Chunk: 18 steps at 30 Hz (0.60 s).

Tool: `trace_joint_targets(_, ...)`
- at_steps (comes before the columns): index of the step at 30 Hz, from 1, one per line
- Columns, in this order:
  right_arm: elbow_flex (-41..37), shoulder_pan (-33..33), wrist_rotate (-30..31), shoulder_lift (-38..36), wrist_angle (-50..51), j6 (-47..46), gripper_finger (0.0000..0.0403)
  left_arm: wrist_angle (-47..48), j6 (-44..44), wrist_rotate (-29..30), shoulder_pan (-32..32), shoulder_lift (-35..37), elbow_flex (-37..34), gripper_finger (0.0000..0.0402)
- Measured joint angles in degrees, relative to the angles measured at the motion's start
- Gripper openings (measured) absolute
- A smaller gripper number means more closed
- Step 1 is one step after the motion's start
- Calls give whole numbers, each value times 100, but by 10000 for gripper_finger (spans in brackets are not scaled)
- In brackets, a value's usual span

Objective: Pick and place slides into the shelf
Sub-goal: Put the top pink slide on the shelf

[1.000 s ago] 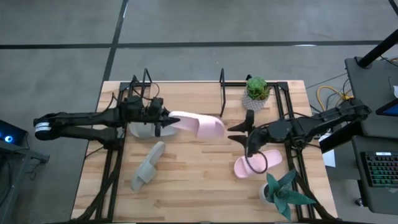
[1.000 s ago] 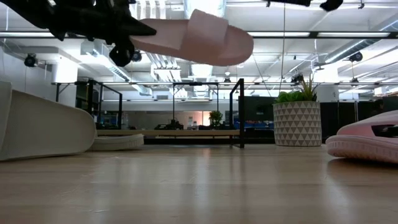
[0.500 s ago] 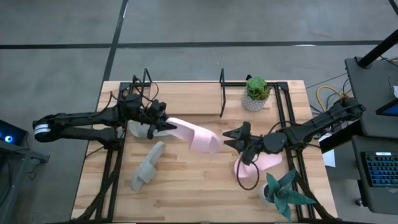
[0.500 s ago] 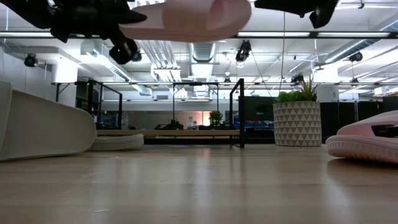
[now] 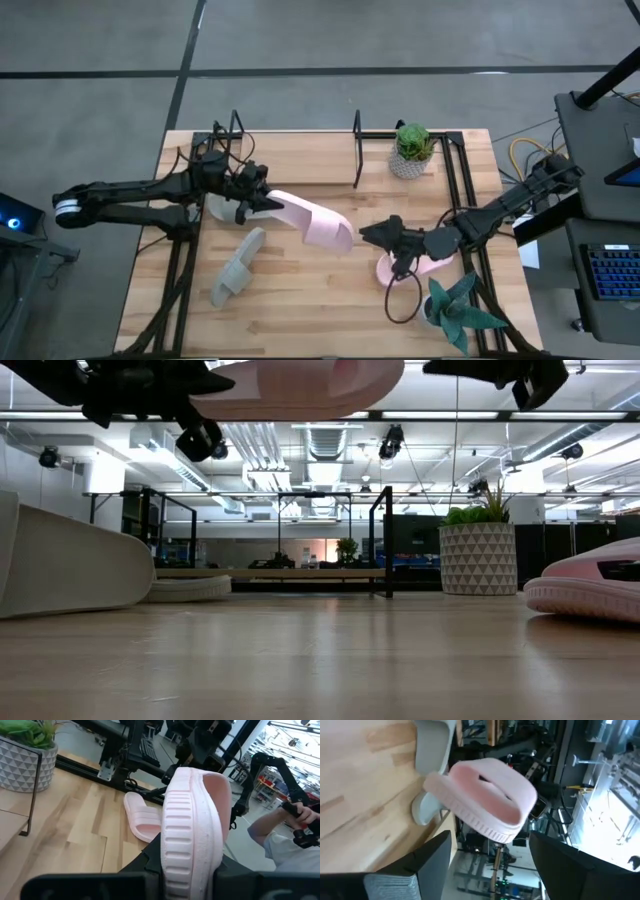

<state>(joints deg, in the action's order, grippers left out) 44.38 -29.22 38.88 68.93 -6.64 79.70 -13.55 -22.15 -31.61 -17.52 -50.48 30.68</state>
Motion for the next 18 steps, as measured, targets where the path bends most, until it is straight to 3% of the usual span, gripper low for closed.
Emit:
trace_joint_targets(7, 0, -19, 60, 518, -365, 561, 258, -95, -10, -25, 0, -7, -2, 38)
trace_joint_targets(11, 0, -20, 624, 735, -830, 1026, 258, -95, -157, -23, 2, -7, -2, 44)
trace_joint_targets(18, -2, -32, 721, 965, -1065, 1036, 258, -91, -150, 19, 0, -56, -8, 37)
